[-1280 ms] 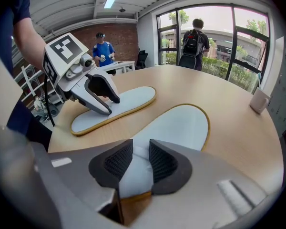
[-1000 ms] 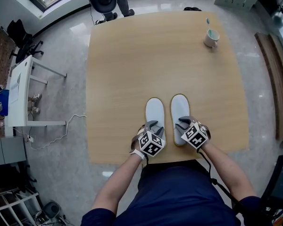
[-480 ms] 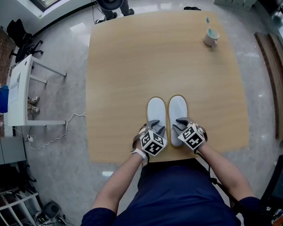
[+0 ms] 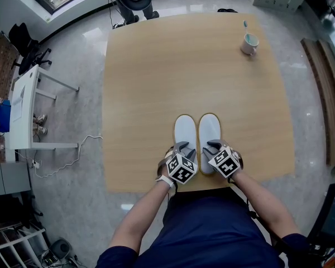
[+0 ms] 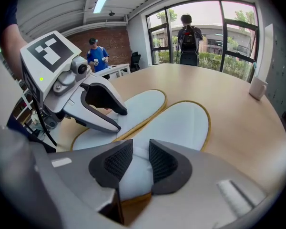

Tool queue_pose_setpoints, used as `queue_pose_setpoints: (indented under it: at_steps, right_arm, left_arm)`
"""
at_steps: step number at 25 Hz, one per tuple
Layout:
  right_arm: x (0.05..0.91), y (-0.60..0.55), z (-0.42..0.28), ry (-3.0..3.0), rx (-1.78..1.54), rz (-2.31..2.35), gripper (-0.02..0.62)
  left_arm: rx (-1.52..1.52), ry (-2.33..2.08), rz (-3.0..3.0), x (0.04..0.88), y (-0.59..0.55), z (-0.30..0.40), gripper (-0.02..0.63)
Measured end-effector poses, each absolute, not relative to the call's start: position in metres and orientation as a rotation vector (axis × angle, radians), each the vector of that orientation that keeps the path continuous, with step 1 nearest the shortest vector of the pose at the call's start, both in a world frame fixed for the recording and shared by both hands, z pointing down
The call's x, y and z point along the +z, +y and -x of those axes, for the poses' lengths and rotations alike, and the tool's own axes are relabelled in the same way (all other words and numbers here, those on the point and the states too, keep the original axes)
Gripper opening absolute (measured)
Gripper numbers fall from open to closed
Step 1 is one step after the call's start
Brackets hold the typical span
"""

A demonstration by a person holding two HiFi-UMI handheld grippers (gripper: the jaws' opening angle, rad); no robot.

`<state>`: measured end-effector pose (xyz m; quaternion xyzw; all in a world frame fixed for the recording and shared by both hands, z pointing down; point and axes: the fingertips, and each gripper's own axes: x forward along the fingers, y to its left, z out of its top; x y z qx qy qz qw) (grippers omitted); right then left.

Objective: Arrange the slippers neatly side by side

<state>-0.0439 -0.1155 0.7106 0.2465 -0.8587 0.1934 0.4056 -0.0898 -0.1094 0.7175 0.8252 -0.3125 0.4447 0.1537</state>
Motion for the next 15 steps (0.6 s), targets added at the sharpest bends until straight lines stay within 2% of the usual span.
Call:
queue_pose_setpoints:
  at_steps: [5, 9, 11, 14, 15]
  right_arm:
    - [0.701, -0.116, 0.046, -2.217, 0.568, -0.696, 0.108]
    - [0.660, -0.119, 0.045, -2.332, 0.649, -0.798, 0.101]
    - [0.636, -0.120, 0.037, -2.390, 0.698, -0.852, 0.091]
    - [0.601, -0.126, 0.015, -2.461, 0.750, -0.963, 0.064]
    - [0.588, -0.128, 0.006, -2.481, 0.766, -1.011, 0.049]
  left_arm:
    - [1.245, -0.917, -2.387, 0.706, -0.109, 0.088, 0.158]
    - [1.040, -0.988, -2.439, 0.656, -0.109, 0.087, 0.156]
    - [0.878, -1.060, -2.454, 0.620, -0.110, 0.091, 0.123]
    - [0.646, -1.225, -2.445, 0.566, -0.114, 0.113, 0.017]
    - [0.589, -1.280, -2.440, 0.550, -0.116, 0.122, 0.005]
